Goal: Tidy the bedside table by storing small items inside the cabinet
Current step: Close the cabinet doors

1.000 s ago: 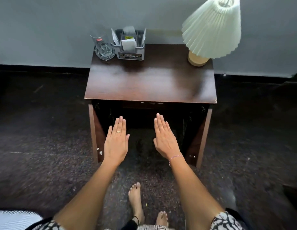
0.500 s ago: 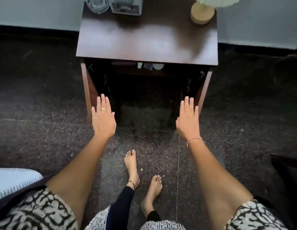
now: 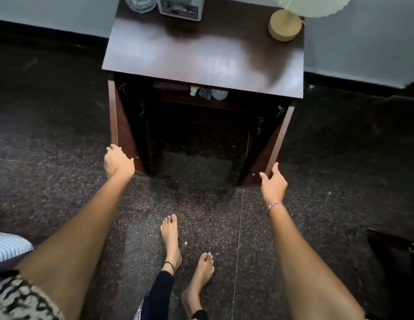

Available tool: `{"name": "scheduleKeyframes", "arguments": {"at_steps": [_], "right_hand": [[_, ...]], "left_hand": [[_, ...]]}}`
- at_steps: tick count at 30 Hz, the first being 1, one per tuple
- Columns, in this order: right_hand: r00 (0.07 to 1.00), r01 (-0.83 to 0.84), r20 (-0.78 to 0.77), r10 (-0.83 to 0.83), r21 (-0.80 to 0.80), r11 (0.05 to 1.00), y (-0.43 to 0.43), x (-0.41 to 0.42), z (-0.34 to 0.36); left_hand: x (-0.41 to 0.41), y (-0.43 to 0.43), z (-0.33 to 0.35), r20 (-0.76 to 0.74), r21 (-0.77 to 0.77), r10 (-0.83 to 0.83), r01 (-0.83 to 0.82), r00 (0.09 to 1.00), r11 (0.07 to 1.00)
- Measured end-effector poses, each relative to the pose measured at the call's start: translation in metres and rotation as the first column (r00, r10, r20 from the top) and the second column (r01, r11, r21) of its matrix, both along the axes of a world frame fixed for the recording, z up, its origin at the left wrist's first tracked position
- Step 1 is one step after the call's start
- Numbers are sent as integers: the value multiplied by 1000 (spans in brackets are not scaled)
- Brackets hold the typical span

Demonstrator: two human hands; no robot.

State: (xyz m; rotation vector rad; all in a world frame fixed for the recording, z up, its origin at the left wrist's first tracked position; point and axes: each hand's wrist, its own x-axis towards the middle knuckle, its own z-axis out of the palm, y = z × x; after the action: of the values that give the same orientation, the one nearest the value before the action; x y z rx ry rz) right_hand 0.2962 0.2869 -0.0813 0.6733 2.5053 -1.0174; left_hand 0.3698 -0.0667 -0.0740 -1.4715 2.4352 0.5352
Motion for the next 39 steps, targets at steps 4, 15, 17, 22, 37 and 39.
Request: {"name": "scheduleKeyframes", "arguments": {"at_steps": [4,15,17,22,37,39], "right_hand": [[998,-42,53,43,-24,999,0,-5,-3],[968,86,248,-38,-186,979,-28,-27,-19],[960,108,278,-42,-228,968,-33,-32,-22],[957,149,281,-70,-267,952,-51,-38,-26],[959,108,283,14,-413,904,-151,-88,-38],[957,107,291,14,-397,912,-157,-99,-41]], "left_hand": [[4,-10,3,-19,-43,63,-64,998,997],[-25,-16,12,-6,266,280,-268,960,926],[-34,-14,9,0,315,286,-271,958,909],[-46,-1,-3,-105,512,278,-187,955,838],[-127,56,-26,-163,527,74,24,984,849],[-138,56,-31,-140,539,45,38,989,842]]}}
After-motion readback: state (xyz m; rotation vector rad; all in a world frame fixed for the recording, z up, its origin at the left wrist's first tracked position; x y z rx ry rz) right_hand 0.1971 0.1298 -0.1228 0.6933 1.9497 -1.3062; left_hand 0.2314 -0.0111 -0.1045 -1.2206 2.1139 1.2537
